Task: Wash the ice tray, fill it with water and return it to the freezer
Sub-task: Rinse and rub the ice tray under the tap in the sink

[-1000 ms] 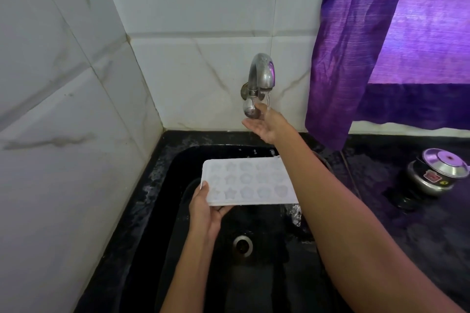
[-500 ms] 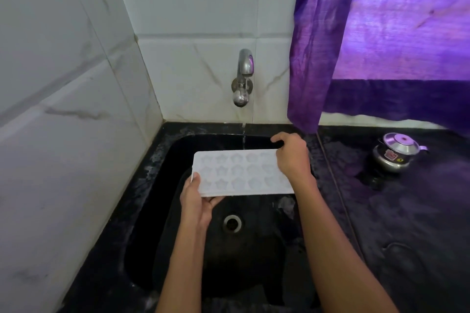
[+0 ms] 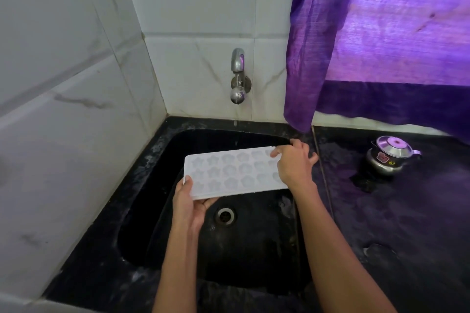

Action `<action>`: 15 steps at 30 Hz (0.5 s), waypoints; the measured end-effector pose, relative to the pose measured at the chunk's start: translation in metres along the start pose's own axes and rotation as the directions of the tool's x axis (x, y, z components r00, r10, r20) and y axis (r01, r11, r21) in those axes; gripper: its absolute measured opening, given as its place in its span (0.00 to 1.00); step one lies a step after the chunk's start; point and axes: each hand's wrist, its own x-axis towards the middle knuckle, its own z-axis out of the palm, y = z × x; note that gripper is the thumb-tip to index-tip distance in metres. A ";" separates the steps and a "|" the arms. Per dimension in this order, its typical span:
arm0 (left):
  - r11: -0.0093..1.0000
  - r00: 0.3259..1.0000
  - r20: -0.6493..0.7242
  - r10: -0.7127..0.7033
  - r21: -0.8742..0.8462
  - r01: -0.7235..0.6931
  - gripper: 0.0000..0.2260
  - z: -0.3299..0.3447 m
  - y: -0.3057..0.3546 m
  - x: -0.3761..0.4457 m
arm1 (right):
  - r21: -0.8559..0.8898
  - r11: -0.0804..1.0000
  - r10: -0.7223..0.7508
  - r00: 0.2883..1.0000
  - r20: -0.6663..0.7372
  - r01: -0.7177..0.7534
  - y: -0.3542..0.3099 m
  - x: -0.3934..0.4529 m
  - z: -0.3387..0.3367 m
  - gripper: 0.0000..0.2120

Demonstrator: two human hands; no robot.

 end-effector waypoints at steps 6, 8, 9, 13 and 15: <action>1.000 1.000 0.012 -0.021 -0.013 0.021 0.09 0.001 -0.008 -0.008 | -0.076 0.997 -0.028 0.997 0.078 0.034 0.010 0.002 0.003 0.23; 1.000 1.000 0.021 -0.021 -0.015 0.021 0.10 0.000 -0.010 -0.009 | -0.088 0.995 -0.029 0.995 0.093 0.037 0.012 0.004 0.003 0.23; 1.000 1.000 0.026 -0.018 -0.013 0.018 0.10 0.000 -0.011 -0.010 | -0.097 0.995 -0.029 0.995 0.097 0.038 0.012 0.004 0.003 0.22; 1.000 1.000 0.003 0.000 0.000 0.000 0.09 0.004 -0.015 -0.011 | -0.129 0.991 -0.034 0.993 0.114 0.049 0.013 0.007 0.002 0.23; 1.000 1.000 -0.020 0.004 0.000 -0.004 0.09 0.006 -0.016 -0.009 | -0.144 0.988 -0.045 0.992 0.120 0.062 0.011 0.008 0.003 0.22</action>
